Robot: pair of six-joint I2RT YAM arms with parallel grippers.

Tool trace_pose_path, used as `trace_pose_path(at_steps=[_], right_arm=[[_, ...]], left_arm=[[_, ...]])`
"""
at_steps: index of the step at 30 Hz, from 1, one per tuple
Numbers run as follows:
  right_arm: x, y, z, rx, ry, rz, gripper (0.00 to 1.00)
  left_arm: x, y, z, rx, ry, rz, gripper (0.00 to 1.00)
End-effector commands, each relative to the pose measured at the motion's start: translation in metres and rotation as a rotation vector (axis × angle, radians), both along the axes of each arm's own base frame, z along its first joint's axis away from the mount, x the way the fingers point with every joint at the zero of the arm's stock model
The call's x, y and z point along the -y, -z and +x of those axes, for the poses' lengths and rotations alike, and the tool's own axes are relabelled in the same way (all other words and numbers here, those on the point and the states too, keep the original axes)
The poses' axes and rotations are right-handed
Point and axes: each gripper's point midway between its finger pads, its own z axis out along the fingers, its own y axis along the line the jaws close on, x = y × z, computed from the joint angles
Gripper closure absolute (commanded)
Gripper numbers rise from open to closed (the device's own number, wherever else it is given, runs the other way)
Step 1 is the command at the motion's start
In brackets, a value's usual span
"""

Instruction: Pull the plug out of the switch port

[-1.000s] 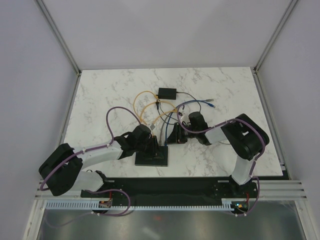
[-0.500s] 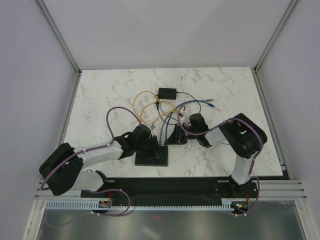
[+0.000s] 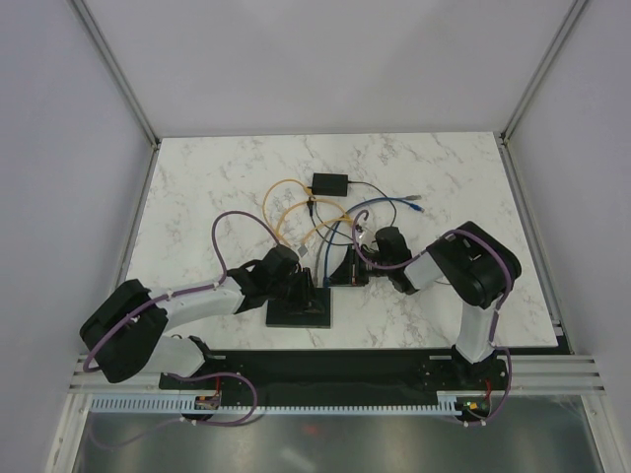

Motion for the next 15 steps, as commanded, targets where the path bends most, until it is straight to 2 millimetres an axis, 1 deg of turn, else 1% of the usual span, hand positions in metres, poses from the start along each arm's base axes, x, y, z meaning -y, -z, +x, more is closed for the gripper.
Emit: trace_pose_path(at_steps=[1,3,5,6,7,10,15], right_arm=[[0.003,0.019,0.0,-0.015,0.057,-0.042,1.0],[0.005,0.02,0.002,-0.028,0.096,-0.04,1.0],[0.008,0.019,0.01,-0.018,0.152,-0.04,1.0],[0.01,0.02,0.01,-0.021,0.173,-0.041,1.0],[0.009,0.016,0.013,-0.019,0.199,-0.025,1.0],[0.014,0.02,0.018,-0.035,0.265,-0.033,1.0],[0.014,0.02,0.023,-0.086,0.323,-0.013,1.0]], left_arm=[[-0.015,0.021,-0.008,-0.059,-0.035,0.075,0.69],[-0.018,0.025,-0.011,-0.077,-0.044,0.092,0.71],[-0.02,0.028,-0.012,-0.094,-0.059,0.104,0.74],[-0.022,0.03,-0.014,-0.104,-0.063,0.111,0.76],[-0.023,0.032,-0.015,-0.114,-0.072,0.115,0.77],[-0.026,0.038,-0.019,-0.136,-0.078,0.132,0.8],[-0.027,0.043,-0.02,-0.151,-0.078,0.142,0.82]])
